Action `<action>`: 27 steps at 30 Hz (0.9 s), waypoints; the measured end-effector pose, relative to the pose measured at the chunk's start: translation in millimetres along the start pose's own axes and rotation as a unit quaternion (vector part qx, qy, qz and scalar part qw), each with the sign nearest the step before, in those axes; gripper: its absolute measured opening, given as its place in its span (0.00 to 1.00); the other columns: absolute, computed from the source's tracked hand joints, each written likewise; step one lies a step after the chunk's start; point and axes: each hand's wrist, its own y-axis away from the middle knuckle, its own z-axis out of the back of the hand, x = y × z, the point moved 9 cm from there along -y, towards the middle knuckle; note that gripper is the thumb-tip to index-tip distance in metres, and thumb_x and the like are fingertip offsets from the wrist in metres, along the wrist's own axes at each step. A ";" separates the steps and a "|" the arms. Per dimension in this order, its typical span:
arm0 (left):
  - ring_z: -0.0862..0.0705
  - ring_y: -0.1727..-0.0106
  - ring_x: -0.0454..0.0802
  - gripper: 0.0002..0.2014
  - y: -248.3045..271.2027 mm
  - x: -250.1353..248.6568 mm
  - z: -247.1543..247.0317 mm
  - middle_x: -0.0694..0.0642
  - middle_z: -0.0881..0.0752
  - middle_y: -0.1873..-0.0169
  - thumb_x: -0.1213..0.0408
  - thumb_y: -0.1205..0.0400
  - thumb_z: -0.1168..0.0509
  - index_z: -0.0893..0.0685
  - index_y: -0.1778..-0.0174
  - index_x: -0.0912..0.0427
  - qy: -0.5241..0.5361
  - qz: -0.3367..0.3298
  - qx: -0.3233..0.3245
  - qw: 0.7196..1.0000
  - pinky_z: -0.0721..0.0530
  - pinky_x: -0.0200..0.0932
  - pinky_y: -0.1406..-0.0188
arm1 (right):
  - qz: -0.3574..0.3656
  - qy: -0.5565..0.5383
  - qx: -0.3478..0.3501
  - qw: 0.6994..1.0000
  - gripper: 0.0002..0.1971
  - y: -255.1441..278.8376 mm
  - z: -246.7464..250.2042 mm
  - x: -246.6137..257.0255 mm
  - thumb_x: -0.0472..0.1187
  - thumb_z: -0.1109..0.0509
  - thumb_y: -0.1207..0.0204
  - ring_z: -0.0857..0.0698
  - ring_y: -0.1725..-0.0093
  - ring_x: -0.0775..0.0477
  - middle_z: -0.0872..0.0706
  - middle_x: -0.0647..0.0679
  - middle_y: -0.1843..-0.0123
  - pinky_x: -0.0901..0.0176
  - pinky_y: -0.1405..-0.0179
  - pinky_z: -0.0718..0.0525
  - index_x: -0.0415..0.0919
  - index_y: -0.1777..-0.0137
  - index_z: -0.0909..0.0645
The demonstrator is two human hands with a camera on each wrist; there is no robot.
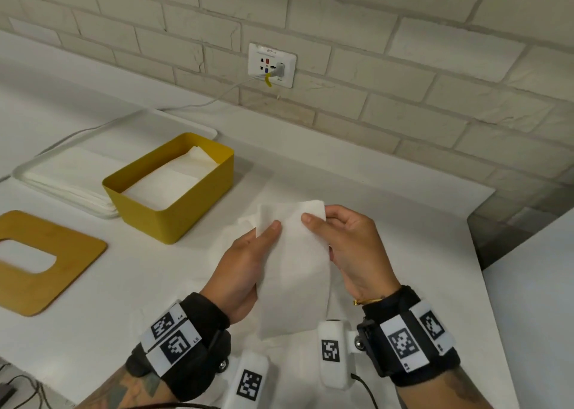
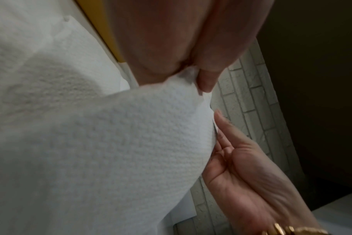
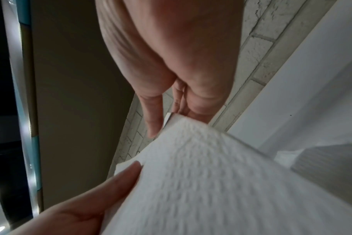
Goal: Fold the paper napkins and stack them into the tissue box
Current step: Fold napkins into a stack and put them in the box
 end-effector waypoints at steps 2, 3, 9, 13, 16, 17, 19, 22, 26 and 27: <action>0.07 0.45 0.58 0.16 -0.9 -2.2 5.3 0.60 0.07 0.44 0.54 0.09 0.41 0.15 0.33 0.58 0.012 -0.005 -0.015 1.000 0.07 0.50 0.50 | -0.026 0.000 0.028 0.999 0.12 11.7 -4.4 -12.6 0.34 0.19 0.26 0.06 0.48 0.41 0.05 0.43 0.50 0.38 0.39 0.11 0.37 0.43 0.12; 0.07 0.45 0.58 0.16 -0.8 -5.0 12.2 0.61 0.07 0.44 0.54 0.10 0.41 0.15 0.34 0.58 0.019 -0.011 -0.029 0.999 0.07 0.51 0.51 | -0.039 0.017 0.050 0.998 0.13 19.9 -9.5 -22.8 0.33 0.19 0.27 0.06 0.48 0.41 0.05 0.44 0.49 0.39 0.39 0.11 0.38 0.43 0.11; 0.07 0.46 0.54 0.15 -3.7 -29.2 47.4 0.57 0.06 0.44 0.54 0.10 0.39 0.15 0.32 0.55 0.036 -0.061 -0.090 0.993 0.08 0.50 0.55 | -0.170 0.129 0.166 0.963 0.11 64.7 -0.2 -80.6 0.29 0.20 0.26 0.06 0.56 0.37 0.07 0.33 0.55 0.51 0.54 0.07 0.28 0.46 0.15; 0.06 0.55 0.46 0.08 2.0 -44.1 59.2 0.49 0.05 0.54 0.57 0.10 0.39 0.15 0.42 0.50 0.055 -0.094 -0.108 0.988 0.07 0.45 0.63 | -0.153 0.172 0.106 0.967 0.05 45.5 47.1 -61.9 0.28 0.22 0.25 0.07 0.62 0.41 0.07 0.33 0.58 0.55 0.61 0.10 0.30 0.50 0.13; 0.06 0.56 0.44 0.07 6.0 -44.9 64.0 0.45 0.05 0.55 0.56 0.10 0.39 0.16 0.42 0.46 0.049 -0.100 -0.127 0.986 0.08 0.48 0.60 | -0.115 0.205 -0.010 0.972 0.04 10.7 85.0 -39.4 0.36 0.22 0.23 0.09 0.65 0.46 0.07 0.37 0.58 0.59 0.66 0.14 0.35 0.52 0.11; 0.06 0.54 0.44 0.07 6.4 -43.5 64.8 0.45 0.05 0.54 0.55 0.10 0.39 0.16 0.41 0.46 0.049 -0.099 -0.132 0.985 0.09 0.50 0.57 | -0.112 0.227 -0.031 0.967 0.05 -0.2 92.3 -38.5 0.39 0.21 0.23 0.10 0.66 0.48 0.06 0.40 0.58 0.60 0.68 0.15 0.38 0.52 0.11; 0.06 0.52 0.45 0.08 6.5 -39.4 66.4 0.47 0.05 0.50 0.55 0.10 0.38 0.16 0.40 0.46 0.055 -0.091 -0.142 0.984 0.13 0.53 0.52 | -0.124 0.276 -0.034 0.953 0.10 -18.5 95.4 -46.8 0.46 0.19 0.24 0.13 0.70 0.52 0.08 0.45 0.61 0.64 0.73 0.18 0.42 0.50 0.12; 0.06 0.51 0.47 0.09 8.5 -33.4 69.5 0.49 0.05 0.48 0.54 0.11 0.37 0.15 0.39 0.49 0.055 -0.074 -0.151 0.984 0.15 0.55 0.49 | -0.150 0.311 0.011 0.938 0.17 -33.9 80.8 -67.3 0.54 0.18 0.27 0.19 0.67 0.55 0.14 0.52 0.61 0.67 0.72 0.24 0.44 0.47 0.12; 0.06 0.51 0.49 0.10 13.7 -28.4 79.8 0.49 0.05 0.48 0.53 0.12 0.36 0.15 0.38 0.48 0.056 -0.064 -0.166 0.982 0.14 0.57 0.49 | -0.112 0.298 0.023 0.948 0.16 -43.3 65.6 -66.4 0.49 0.17 0.27 0.19 0.60 0.56 0.16 0.54 0.58 0.66 0.62 0.26 0.37 0.52 0.12; 0.06 0.50 0.49 0.10 14.9 -27.7 82.5 0.49 0.06 0.47 0.53 0.13 0.36 0.15 0.38 0.48 0.059 -0.064 -0.170 0.982 0.14 0.57 0.50 | -0.098 0.282 0.023 0.954 0.15 -44.2 64.2 -60.9 0.47 0.18 0.27 0.18 0.60 0.54 0.15 0.52 0.59 0.66 0.61 0.25 0.35 0.53 0.13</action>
